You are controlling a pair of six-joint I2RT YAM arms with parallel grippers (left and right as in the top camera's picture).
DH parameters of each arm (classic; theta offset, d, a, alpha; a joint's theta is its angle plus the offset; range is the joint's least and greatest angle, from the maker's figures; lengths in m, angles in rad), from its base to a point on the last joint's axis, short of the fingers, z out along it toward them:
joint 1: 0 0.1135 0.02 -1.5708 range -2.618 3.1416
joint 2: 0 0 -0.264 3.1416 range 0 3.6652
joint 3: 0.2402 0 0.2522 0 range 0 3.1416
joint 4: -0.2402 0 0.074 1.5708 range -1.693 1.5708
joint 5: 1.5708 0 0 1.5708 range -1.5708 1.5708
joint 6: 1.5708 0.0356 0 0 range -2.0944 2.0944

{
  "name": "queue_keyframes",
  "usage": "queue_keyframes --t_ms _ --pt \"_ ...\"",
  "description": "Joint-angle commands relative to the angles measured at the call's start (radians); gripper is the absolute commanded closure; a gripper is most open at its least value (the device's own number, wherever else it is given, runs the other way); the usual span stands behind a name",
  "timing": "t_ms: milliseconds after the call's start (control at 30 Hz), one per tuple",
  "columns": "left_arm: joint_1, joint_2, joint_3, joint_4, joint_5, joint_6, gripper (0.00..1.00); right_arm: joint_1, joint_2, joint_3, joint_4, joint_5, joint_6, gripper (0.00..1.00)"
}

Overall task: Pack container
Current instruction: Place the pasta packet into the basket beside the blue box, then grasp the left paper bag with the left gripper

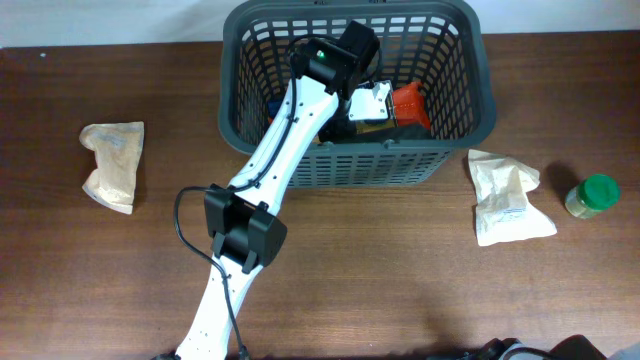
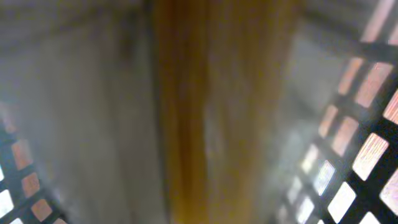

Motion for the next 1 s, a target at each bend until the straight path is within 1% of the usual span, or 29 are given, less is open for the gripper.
queue_keyframes --t_ms 0,33,200,267,400,433,467,567,667,700,733,767,867,933,967 --pt "-0.006 -0.048 0.026 0.007 -0.004 -0.063 0.02 -0.005 0.002 0.004 0.0 0.01 0.004 0.01" --pt "-0.006 -0.058 0.026 0.008 -0.003 -0.074 0.0 -0.005 0.002 0.004 0.0 0.01 0.004 0.01" --pt "0.018 -0.176 0.026 0.042 -0.003 -0.143 0.01 -0.005 0.002 0.004 0.0 0.01 0.004 0.01" --pt "0.039 -0.24 0.027 0.047 -0.003 -0.186 0.01 -0.005 0.002 0.004 0.0 0.01 0.004 0.01" --pt "0.126 -0.386 0.027 0.042 -0.003 -0.317 0.01 -0.005 0.002 0.004 0.0 0.01 0.004 0.01" --pt "0.171 -0.433 0.027 0.046 -0.002 -0.36 0.01 -0.005 0.002 0.004 0.0 0.01 0.004 0.01" --pt "0.203 -0.46 0.027 0.047 0.001 -0.377 0.01 -0.005 0.002 0.004 0.0 0.01 0.004 0.01" --pt "0.322 -0.531 0.027 0.051 0.056 -0.39 0.01 -0.005 0.002 0.004 0.0 0.01 0.004 0.01" --pt "0.478 -0.564 0.027 0.058 0.116 -0.464 0.01 -0.005 0.002 0.004 0.0 0.01 0.004 0.01" --pt "0.575 -0.564 0.025 0.045 0.139 -0.517 0.01 -0.005 0.002 0.004 0.0 0.01 0.004 0.01" --pt "0.634 -0.558 0.014 0.034 0.154 -0.546 0.0 -0.005 0.002 0.004 0.0 0.01 0.004 0.01" --pt "0.728 -0.548 -0.018 0.008 0.183 -0.575 0.0 -0.005 0.002 0.004 0.0 0.01 0.004 0.01" --pt "0.843 -0.515 -0.098 -0.023 0.182 -0.588 0.01 -0.005 0.002 0.004 0.0 0.01 0.004 0.01" --pt "0.944 -0.457 -0.246 0.01 0.182 -0.588 0.01 -0.005 0.002 0.004 0.0 0.01 0.004 0.01" --pt "0.961 -0.442 -0.283 0.024 0.182 -0.588 0.01 -0.005 0.002 0.004 0.0 0.01 0.004 0.01"
